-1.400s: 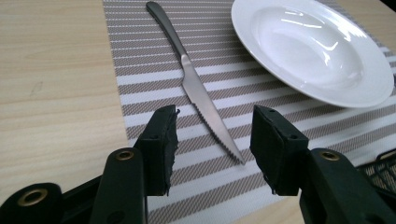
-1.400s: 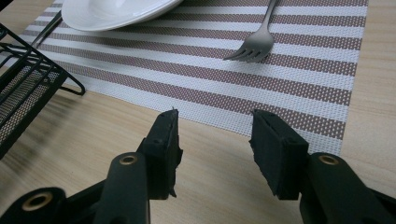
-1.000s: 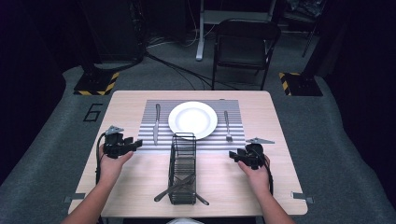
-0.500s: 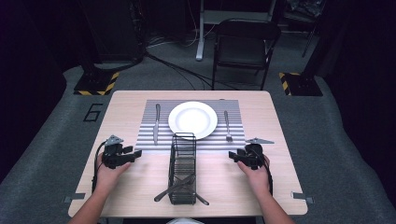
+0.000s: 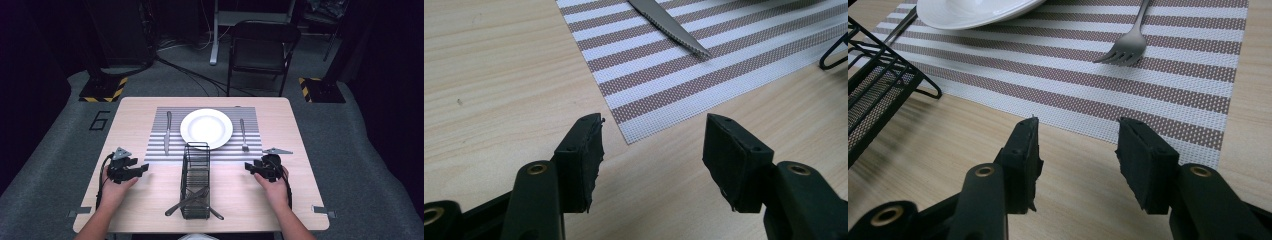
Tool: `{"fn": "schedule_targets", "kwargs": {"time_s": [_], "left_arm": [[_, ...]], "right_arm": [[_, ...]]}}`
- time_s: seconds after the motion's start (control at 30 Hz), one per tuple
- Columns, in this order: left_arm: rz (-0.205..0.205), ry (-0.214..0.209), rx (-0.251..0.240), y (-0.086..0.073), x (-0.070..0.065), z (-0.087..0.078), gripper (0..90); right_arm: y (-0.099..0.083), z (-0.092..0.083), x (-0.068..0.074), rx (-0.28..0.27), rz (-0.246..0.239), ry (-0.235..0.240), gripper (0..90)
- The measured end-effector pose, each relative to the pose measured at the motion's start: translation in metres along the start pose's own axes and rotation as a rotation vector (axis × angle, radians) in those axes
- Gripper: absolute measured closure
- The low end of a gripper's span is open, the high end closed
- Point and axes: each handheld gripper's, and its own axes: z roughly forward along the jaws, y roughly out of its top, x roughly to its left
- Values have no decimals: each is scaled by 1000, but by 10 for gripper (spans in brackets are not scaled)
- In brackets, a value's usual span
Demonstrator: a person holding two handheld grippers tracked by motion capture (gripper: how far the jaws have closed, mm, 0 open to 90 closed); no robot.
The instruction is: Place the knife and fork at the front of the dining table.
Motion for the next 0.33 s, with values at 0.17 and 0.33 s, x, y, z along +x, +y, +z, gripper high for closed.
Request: {"fn": "schedule_targets", "kwargs": {"time_s": [0.17, 0.33], "left_arm": [[11, 24, 12, -2, 2, 1, 403], [26, 48, 21, -3, 3, 2, 404]], "right_arm": [[-1, 0, 1, 5, -34, -12, 510], [-2, 1, 3, 10, -80, -41, 506]]}}
